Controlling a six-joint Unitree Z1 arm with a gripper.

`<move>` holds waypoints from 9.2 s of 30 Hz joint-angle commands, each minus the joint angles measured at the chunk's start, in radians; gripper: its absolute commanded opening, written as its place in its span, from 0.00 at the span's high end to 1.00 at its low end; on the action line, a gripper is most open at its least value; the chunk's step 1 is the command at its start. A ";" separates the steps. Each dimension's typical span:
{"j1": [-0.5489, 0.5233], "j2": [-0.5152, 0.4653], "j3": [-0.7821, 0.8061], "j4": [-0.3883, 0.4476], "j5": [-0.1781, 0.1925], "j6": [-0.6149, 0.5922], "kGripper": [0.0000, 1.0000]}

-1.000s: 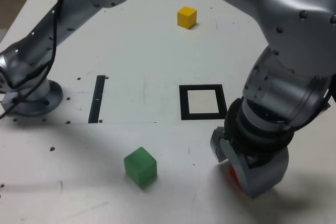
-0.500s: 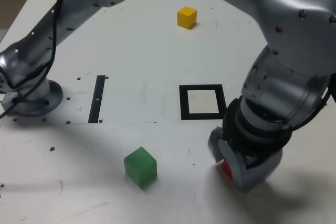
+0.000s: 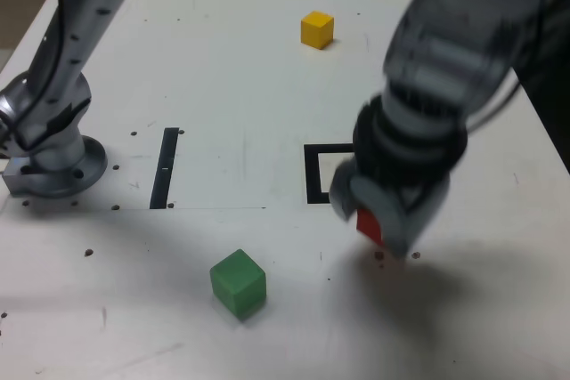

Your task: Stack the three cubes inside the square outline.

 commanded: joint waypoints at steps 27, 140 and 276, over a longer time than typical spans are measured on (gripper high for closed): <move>0.306 -0.182 0.367 -0.204 -0.131 -0.185 0.62; 1.098 0.052 -0.106 -0.098 0.092 1.002 0.01; 0.373 -0.049 0.085 0.113 -0.148 -0.140 0.52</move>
